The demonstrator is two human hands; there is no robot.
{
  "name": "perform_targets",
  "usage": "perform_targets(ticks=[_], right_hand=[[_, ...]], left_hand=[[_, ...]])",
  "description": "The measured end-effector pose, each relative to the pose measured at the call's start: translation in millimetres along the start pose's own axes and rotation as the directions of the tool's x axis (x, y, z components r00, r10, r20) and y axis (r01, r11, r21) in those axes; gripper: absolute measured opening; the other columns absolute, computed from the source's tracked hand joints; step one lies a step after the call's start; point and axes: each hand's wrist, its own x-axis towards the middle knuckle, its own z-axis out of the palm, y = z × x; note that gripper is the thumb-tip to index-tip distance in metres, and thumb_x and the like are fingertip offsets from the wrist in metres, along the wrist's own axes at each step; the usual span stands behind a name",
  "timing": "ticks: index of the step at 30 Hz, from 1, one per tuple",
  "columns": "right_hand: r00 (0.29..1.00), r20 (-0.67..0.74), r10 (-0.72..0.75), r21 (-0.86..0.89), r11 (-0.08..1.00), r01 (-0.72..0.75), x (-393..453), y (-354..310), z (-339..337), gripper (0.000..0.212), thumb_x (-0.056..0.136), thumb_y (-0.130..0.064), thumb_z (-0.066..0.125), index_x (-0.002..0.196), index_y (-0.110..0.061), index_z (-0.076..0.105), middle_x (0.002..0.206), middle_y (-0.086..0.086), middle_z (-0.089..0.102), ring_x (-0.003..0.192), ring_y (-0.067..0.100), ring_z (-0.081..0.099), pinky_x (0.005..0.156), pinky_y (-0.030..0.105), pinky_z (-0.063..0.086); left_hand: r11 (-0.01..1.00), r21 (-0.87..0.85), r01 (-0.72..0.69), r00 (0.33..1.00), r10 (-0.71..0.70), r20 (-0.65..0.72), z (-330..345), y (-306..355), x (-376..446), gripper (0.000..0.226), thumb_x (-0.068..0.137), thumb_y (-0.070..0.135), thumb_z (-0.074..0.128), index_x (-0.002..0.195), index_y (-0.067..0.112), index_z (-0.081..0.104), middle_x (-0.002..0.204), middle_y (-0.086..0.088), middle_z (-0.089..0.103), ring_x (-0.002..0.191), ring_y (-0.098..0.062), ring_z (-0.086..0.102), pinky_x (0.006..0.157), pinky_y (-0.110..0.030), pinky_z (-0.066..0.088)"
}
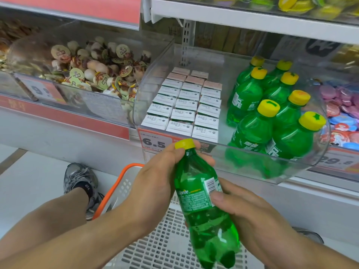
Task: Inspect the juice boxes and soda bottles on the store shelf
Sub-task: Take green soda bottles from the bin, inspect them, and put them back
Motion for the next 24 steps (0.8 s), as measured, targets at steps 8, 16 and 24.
perform_targets(ticks=[8, 16, 24], right_hand=[[0.994, -0.105, 0.024, -0.122, 0.992, -0.037, -0.2, -9.7, 4.7, 0.055, 0.064, -0.037, 0.083, 0.115, -0.020, 0.071, 0.114, 0.013, 0.073, 0.101, 0.030, 0.071, 0.090, 0.046, 0.057], [0.977, -0.206, 0.055, -0.288, 0.951, -0.115, 2.4, -8.2, 15.2, 0.073, 0.052, -0.037, 0.086, 0.115, -0.031, 0.049, 0.092, -0.011, 0.076, 0.089, 0.013, 0.074, 0.084, 0.040, 0.060], [0.998, -0.054, 0.018, -0.189, 0.982, -0.028, 1.6, -13.8, 8.5, 0.062, 0.069, -0.022, 0.076, 0.125, -0.042, 0.058, 0.120, -0.011, 0.071, 0.111, 0.011, 0.068, 0.087, 0.028, 0.057]], left_hand=[[0.993, 0.120, -0.011, 1.000, 0.014, -0.023, -0.7, 1.7, 5.6, 0.043, 0.089, 0.030, 0.048, 0.124, 0.010, 0.062, 0.122, -0.020, 0.067, 0.120, -0.039, 0.059, 0.104, -0.057, 0.042], [0.999, 0.015, -0.029, 0.999, 0.029, 0.017, 2.8, -6.2, 9.9, 0.051, 0.076, 0.039, 0.060, 0.116, 0.007, 0.065, 0.117, -0.021, 0.068, 0.115, -0.038, 0.063, 0.104, -0.058, 0.044], [0.979, -0.203, 0.031, 0.998, -0.019, 0.063, 3.4, 9.2, 6.3, 0.045, 0.080, 0.025, 0.052, 0.114, -0.001, 0.065, 0.110, -0.022, 0.072, 0.101, -0.034, 0.067, 0.089, -0.044, 0.054]])
